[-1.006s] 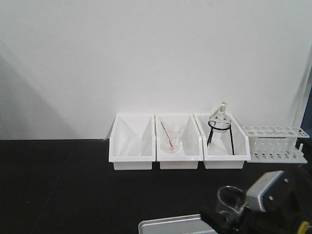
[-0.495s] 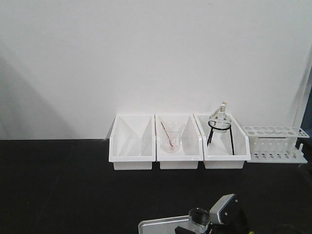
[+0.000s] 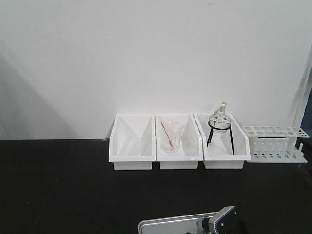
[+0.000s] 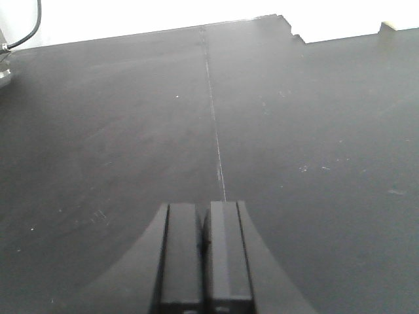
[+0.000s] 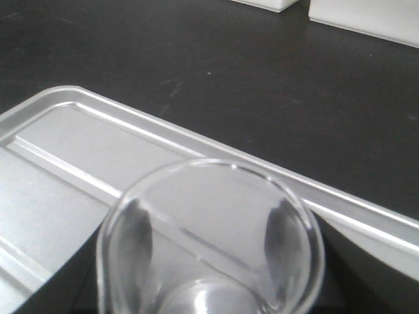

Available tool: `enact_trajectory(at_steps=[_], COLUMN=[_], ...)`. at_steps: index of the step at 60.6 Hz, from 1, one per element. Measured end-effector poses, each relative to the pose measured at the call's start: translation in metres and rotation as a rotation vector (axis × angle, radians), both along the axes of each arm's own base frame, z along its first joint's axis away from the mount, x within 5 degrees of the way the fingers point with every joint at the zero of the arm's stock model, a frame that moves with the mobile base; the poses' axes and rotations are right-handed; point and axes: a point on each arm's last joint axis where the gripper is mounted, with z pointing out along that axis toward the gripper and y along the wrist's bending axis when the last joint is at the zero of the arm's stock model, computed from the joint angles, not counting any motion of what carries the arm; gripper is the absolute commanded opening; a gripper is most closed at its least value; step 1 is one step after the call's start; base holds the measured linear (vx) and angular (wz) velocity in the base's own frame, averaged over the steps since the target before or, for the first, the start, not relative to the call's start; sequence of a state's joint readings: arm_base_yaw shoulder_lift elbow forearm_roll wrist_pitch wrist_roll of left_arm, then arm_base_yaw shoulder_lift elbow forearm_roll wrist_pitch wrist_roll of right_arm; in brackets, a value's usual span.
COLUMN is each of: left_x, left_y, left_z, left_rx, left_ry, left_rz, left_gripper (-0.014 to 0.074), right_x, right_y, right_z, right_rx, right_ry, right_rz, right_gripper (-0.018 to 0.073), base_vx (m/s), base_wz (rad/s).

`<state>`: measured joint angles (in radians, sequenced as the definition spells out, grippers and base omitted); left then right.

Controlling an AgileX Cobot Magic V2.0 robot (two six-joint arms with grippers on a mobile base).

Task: Move beaker to silver tray on left bench

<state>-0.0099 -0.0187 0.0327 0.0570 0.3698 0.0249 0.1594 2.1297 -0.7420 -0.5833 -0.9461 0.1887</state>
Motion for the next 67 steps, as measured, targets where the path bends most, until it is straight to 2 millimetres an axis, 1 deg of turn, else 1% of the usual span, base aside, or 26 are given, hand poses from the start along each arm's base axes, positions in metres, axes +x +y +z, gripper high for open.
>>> enact_trajectory(at_steps=[9, 12, 22, 26, 29, 34, 40, 42, 45, 48, 50, 54, 58, 61, 67], left_x=[0.0, 0.0, 0.0, 0.0, 0.0, 0.0, 0.0, 0.0, 0.0, 0.0, 0.0, 0.0, 0.0, 0.0, 0.0], left_y=[0.0, 0.0, 0.0, 0.0, 0.0, 0.0, 0.0, 0.0, 0.0, 0.0, 0.0, 0.0, 0.0, 0.0, 0.0], left_z=[0.0, 0.0, 0.0, 0.0, 0.0, 0.0, 0.0, 0.0, 0.0, 0.0, 0.0, 0.0, 0.0, 0.0, 0.0], left_rx=[0.0, 0.0, 0.0, 0.0, 0.0, 0.0, 0.0, 0.0, 0.0, 0.0, 0.0, 0.0, 0.0, 0.0, 0.0], left_ry=[0.0, 0.0, 0.0, 0.0, 0.0, 0.0, 0.0, 0.0, 0.0, 0.0, 0.0, 0.0, 0.0, 0.0, 0.0], left_rz=[0.0, 0.0, 0.0, 0.0, 0.0, 0.0, 0.0, 0.0, 0.0, 0.0, 0.0, 0.0, 0.0, 0.0, 0.0], left_gripper=[0.0001, 0.0001, 0.0001, 0.0001, 0.0001, 0.0001, 0.0001, 0.0001, 0.0001, 0.0001, 0.0001, 0.0001, 0.0001, 0.0001, 0.0001], right_x=[0.0, 0.0, 0.0, 0.0, 0.0, 0.001, 0.002, 0.003, 0.004, 0.003, 0.003, 0.0, -0.005, -0.012, -0.029], right_y=[0.0, 0.0, 0.0, 0.0, 0.0, 0.0, 0.0, -0.001, -0.001, -0.001, -0.002, -0.004, -0.007, -0.011, -0.021], right_z=[0.0, 0.0, 0.0, 0.0, 0.001, 0.007, 0.021, 0.029, 0.043, 0.062, 0.072, 0.098, 0.122, 0.143, 0.175], right_rx=[-0.002, -0.002, 0.001, 0.01, 0.023, 0.038, 0.045, 0.047, 0.049, 0.052, 0.052, 0.054, 0.056, 0.061, 0.061], right_ry=[-0.002, -0.002, -0.001, 0.003, 0.01, 0.012, -0.014, -0.033, -0.066, -0.107, -0.125, -0.166, -0.183, -0.193, -0.142], right_rz=[-0.001, -0.002, -0.002, -0.006, -0.012, -0.023, -0.029, -0.031, -0.034, -0.038, -0.042, -0.059, -0.087, -0.119, -0.217], right_gripper=[0.0287, 0.0373, 0.0596, 0.0652, 0.0675, 0.068, 0.0664, 0.0656, 0.0634, 0.0607, 0.058, 0.0514, 0.0414, 0.031, 0.0048], base_vx=[0.0, 0.0, 0.0, 0.0, 0.0, 0.0, 0.0, 0.0, 0.0, 0.0, 0.0, 0.0, 0.0, 0.0, 0.0], base_wz=[0.0, 0.0, 0.0, 0.0, 0.0, 0.0, 0.0, 0.0, 0.0, 0.0, 0.0, 0.0, 0.0, 0.0, 0.0])
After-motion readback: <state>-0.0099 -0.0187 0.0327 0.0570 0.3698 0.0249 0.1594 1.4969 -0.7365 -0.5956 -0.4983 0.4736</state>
